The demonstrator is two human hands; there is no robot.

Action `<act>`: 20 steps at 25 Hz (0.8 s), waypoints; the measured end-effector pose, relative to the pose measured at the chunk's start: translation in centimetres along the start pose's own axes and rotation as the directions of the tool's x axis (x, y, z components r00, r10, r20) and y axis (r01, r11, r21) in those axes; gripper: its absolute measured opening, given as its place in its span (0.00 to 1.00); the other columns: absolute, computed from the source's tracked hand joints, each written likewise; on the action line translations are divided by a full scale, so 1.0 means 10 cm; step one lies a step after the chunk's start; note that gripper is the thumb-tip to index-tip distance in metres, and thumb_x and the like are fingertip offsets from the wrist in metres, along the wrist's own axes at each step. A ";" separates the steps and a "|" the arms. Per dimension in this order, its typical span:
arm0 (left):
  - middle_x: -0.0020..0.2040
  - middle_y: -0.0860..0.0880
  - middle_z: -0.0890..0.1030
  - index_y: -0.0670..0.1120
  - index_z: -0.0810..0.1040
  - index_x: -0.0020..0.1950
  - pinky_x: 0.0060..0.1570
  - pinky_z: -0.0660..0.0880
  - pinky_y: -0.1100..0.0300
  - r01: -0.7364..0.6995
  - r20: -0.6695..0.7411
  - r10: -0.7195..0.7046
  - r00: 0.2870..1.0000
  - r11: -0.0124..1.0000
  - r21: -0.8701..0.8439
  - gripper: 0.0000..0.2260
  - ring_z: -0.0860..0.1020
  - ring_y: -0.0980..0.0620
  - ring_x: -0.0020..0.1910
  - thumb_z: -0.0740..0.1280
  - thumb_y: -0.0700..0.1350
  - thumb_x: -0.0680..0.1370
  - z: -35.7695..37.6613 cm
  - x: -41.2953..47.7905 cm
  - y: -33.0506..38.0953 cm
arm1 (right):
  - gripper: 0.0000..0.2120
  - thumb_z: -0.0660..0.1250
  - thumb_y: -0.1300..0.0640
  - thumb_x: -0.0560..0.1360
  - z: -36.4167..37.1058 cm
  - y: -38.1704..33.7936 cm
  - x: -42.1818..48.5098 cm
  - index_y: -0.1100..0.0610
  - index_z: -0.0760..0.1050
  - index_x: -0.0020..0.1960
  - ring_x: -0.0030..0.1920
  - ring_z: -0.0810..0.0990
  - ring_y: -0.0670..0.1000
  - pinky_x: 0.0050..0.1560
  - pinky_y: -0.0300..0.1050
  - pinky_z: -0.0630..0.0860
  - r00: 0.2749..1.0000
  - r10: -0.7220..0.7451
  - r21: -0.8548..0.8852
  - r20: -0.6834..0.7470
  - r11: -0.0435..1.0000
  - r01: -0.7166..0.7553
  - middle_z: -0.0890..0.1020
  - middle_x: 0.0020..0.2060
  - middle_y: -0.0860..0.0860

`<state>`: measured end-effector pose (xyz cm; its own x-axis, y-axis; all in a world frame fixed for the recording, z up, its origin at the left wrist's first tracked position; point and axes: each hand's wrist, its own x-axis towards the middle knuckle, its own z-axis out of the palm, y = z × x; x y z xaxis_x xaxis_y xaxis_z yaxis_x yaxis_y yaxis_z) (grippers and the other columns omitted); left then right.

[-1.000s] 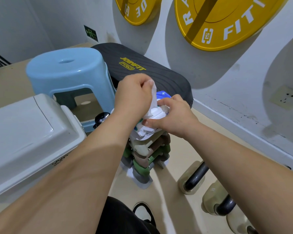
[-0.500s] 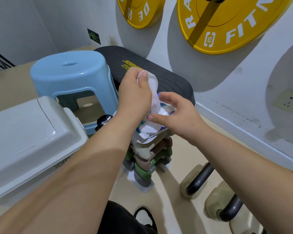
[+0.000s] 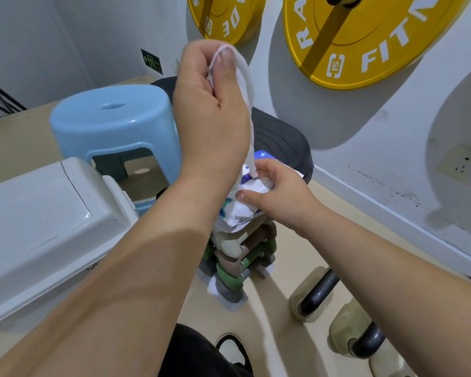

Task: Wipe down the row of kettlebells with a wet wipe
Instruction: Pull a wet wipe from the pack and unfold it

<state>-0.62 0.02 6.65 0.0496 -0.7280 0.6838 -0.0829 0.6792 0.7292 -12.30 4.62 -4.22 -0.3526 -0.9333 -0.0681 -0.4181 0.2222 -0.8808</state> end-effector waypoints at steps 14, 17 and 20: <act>0.45 0.40 0.83 0.46 0.83 0.51 0.46 0.79 0.49 0.638 0.566 -0.541 0.622 0.769 0.034 0.09 0.79 0.46 0.42 0.66 0.49 0.81 0.30 -0.41 0.26 | 0.21 0.62 0.62 0.73 -1.18 -0.23 -0.91 0.68 0.79 0.63 0.49 0.79 0.60 0.55 0.56 0.75 0.972 -0.002 0.639 0.236 0.754 -0.153 0.82 0.49 0.61; 0.45 0.42 0.84 0.44 0.84 0.51 0.48 0.78 0.49 0.700 0.722 -0.517 0.459 0.711 0.064 0.07 0.81 0.45 0.42 0.68 0.46 0.80 0.54 -0.64 0.42 | 0.17 0.64 0.52 0.82 -1.27 0.00 -1.13 0.62 0.81 0.62 0.52 0.85 0.56 0.55 0.53 0.80 0.977 0.121 0.576 0.173 0.793 -0.200 0.86 0.51 0.57; 0.46 0.46 0.87 0.45 0.85 0.53 0.50 0.79 0.54 0.799 0.859 -0.501 0.104 0.556 0.228 0.13 0.85 0.48 0.43 0.71 0.53 0.78 0.73 -0.82 0.52 | 0.19 0.63 0.50 0.84 -1.41 0.27 -1.29 0.64 0.80 0.65 0.59 0.85 0.60 0.63 0.57 0.79 0.977 0.212 0.632 0.015 0.755 -0.173 0.86 0.58 0.60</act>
<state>-8.74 8.83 4.64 -0.8085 -0.4957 -0.3172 -0.2330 -0.2253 0.9460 -20.69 21.23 0.85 -0.4209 -0.8691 -0.2598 0.2748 0.1508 -0.9496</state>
